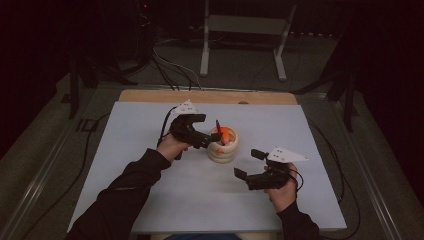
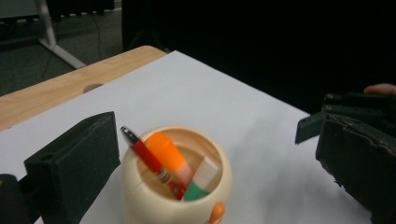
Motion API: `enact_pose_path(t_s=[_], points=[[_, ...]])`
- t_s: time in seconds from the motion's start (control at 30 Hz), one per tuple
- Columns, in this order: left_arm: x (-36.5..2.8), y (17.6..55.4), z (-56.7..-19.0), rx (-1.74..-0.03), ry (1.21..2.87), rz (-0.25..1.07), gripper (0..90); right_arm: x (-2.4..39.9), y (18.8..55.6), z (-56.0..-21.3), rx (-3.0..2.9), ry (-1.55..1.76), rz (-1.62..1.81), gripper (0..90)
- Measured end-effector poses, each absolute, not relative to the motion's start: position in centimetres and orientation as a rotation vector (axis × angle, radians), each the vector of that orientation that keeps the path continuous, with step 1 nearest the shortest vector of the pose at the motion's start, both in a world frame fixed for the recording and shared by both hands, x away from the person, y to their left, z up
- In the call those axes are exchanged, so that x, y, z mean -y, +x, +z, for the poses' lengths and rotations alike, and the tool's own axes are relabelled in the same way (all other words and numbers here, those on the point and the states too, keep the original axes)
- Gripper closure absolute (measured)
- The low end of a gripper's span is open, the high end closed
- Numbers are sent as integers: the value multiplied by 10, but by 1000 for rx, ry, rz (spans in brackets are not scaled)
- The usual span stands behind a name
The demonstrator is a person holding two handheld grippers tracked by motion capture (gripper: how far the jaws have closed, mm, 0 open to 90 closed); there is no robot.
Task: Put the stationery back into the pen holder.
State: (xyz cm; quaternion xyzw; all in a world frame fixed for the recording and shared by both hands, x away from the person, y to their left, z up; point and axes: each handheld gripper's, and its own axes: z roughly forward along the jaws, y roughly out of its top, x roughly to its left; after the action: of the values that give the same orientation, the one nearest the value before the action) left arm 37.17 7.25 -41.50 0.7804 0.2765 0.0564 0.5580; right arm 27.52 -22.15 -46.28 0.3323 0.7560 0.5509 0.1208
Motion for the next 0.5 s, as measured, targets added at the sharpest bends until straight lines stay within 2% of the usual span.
enact_pose_path(t_s=[0.5], points=[[-117,354,-412,-648,1844,175,2,242,273,-466,-2178,1020,1569,29]])
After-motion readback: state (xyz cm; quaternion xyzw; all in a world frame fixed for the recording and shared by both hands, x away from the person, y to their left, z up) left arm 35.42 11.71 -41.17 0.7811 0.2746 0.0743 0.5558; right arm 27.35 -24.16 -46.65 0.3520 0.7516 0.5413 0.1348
